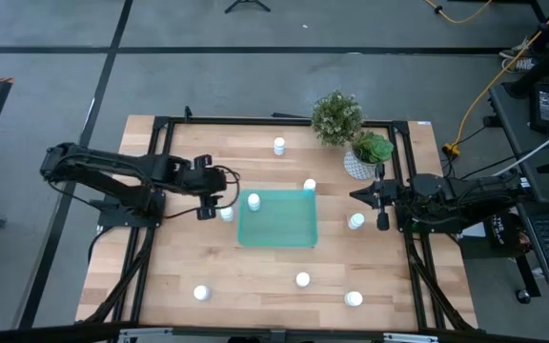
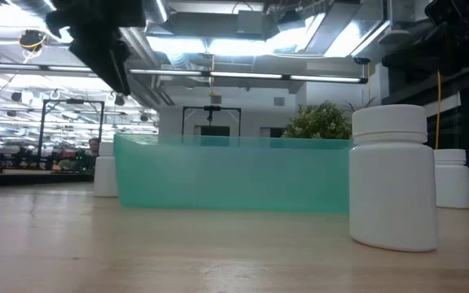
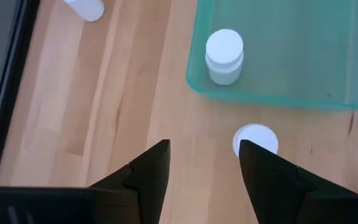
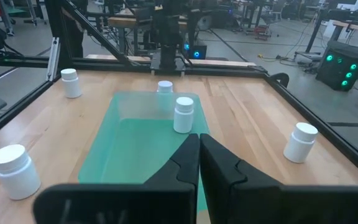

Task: Pick and place pill bottles into a basket
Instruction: Put the white pill bottle into the blue bin

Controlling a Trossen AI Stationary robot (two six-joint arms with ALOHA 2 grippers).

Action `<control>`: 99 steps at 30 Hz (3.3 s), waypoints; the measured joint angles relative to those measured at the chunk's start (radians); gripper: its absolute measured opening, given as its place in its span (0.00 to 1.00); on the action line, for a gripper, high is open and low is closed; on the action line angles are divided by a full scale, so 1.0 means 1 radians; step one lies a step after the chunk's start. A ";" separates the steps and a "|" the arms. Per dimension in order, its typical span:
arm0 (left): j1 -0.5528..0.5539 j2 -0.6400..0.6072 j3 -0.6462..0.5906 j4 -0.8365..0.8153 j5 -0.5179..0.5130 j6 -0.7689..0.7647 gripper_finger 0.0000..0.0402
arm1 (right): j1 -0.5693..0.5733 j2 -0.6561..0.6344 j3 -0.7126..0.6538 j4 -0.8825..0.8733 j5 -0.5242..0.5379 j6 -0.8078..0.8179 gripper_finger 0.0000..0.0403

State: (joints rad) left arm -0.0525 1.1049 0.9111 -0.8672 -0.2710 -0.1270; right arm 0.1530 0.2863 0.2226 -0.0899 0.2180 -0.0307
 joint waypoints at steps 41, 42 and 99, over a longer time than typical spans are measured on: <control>-0.092 -0.139 -0.318 0.371 0.083 -0.088 0.57 | 0.000 0.000 0.000 0.025 0.077 -0.068 0.04; -0.101 -0.125 -0.318 0.371 0.079 -0.107 0.57 | 0.000 0.000 0.000 0.025 0.077 -0.059 0.04; -0.146 0.148 -0.317 0.479 -0.026 -0.104 0.40 | 0.000 0.000 0.000 0.042 0.077 -0.052 0.04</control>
State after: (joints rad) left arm -0.1982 1.2533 0.5938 -0.3878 -0.2974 -0.2307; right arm 0.1532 0.2863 0.2226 -0.0479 0.2947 -0.0830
